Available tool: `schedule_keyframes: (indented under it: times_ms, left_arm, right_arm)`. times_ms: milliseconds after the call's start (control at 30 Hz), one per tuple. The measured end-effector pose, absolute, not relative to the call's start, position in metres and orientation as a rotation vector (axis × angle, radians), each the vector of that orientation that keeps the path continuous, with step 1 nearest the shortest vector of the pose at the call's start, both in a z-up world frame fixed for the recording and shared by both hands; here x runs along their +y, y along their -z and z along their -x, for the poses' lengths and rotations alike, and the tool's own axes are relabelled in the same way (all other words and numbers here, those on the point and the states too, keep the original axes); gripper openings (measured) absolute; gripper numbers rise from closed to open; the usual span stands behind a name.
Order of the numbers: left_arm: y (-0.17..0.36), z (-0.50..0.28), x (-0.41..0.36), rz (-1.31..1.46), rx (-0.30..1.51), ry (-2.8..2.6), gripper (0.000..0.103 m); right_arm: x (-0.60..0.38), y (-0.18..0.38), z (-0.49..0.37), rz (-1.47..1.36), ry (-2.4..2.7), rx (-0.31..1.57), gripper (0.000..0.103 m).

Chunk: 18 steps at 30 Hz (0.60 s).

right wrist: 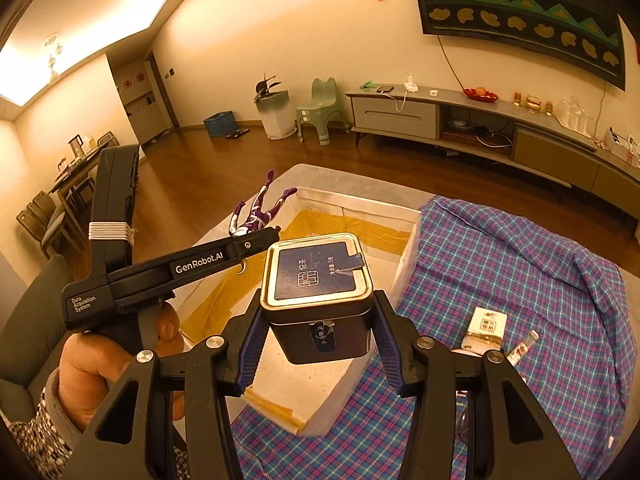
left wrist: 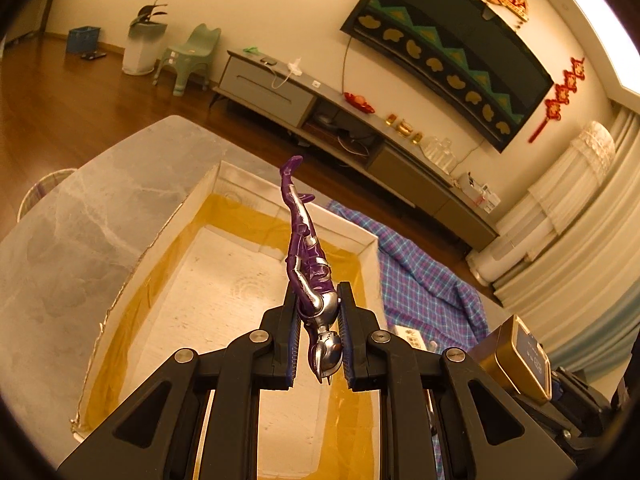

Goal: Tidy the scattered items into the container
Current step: 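Carry the purple figure and gold tin over the white box with both tools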

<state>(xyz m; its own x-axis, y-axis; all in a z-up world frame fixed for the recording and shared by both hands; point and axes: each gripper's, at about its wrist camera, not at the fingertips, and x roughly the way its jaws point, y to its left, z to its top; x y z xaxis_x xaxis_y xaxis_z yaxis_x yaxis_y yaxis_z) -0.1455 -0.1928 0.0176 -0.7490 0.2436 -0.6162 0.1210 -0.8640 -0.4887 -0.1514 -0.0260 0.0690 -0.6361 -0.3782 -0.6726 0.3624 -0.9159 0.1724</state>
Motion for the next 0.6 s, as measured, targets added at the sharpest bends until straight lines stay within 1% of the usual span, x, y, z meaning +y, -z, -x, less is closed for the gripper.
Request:
schedule_keyframes:
  times_ms: [367,600]
  left_arm:
    - [0.012,0.180,-0.208,1.203,-0.937,-2.672,0.018]
    - [0.039,0.207,-0.219,1.299,-1.061,-2.606,0.018]
  right_arm:
    - [-0.042,-0.057,0.196,-1.094,2.503,0.027,0.051]
    - [-0.052,-0.030,0.237,-1.192,2.480,0.045,0.051]
